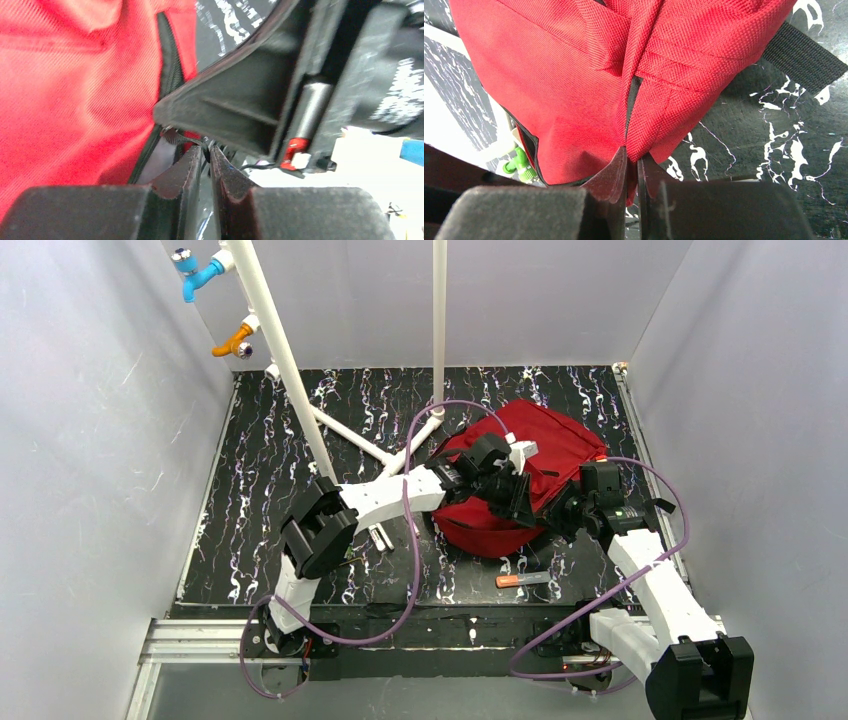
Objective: Pack the student bag
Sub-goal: Zip the student bag at the center of the board.
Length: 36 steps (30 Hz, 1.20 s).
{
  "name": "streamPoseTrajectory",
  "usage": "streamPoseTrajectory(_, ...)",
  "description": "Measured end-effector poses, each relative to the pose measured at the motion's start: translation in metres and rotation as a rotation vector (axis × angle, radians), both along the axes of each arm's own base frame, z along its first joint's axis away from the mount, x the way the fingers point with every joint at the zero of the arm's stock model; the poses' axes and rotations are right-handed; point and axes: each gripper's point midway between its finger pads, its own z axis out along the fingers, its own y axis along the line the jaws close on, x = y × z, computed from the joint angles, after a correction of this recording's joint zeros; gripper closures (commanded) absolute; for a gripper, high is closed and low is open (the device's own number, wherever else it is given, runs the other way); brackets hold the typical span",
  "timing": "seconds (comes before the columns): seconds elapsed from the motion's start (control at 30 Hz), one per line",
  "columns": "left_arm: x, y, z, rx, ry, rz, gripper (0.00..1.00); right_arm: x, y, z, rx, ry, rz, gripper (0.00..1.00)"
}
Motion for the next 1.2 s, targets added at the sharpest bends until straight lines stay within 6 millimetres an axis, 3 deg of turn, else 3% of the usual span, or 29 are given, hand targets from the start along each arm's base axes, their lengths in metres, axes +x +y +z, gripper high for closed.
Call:
streamPoseTrajectory(0.1,0.003,-0.008,0.014,-0.067,0.008,-0.008,0.84,0.001,0.0,0.0,0.0,-0.003,0.001,0.99)
streamPoseTrajectory(0.27,0.0,-0.008,0.017,-0.081,0.034,-0.012,0.81,0.002,-0.001,0.001,0.0,-0.009,-0.001,0.99)
streamPoseTrajectory(0.73,0.012,0.003,0.003,0.007,-0.014,0.019,0.76,0.002,0.0,0.001,0.001,-0.008,0.0,0.99)
streamPoseTrajectory(0.83,0.013,0.005,0.001,0.02,-0.027,0.019,0.65,0.002,0.0,0.001,0.002,-0.008,0.0,0.99)
streamPoseTrajectory(1.1,0.015,0.003,0.0,0.013,-0.055,0.006,0.6,0.002,0.0,0.001,0.005,-0.007,0.002,0.99)
streamPoseTrajectory(1.2,0.016,-0.001,-0.001,-0.009,-0.093,-0.015,0.52,0.002,0.0,0.001,0.007,-0.007,-0.003,0.99)
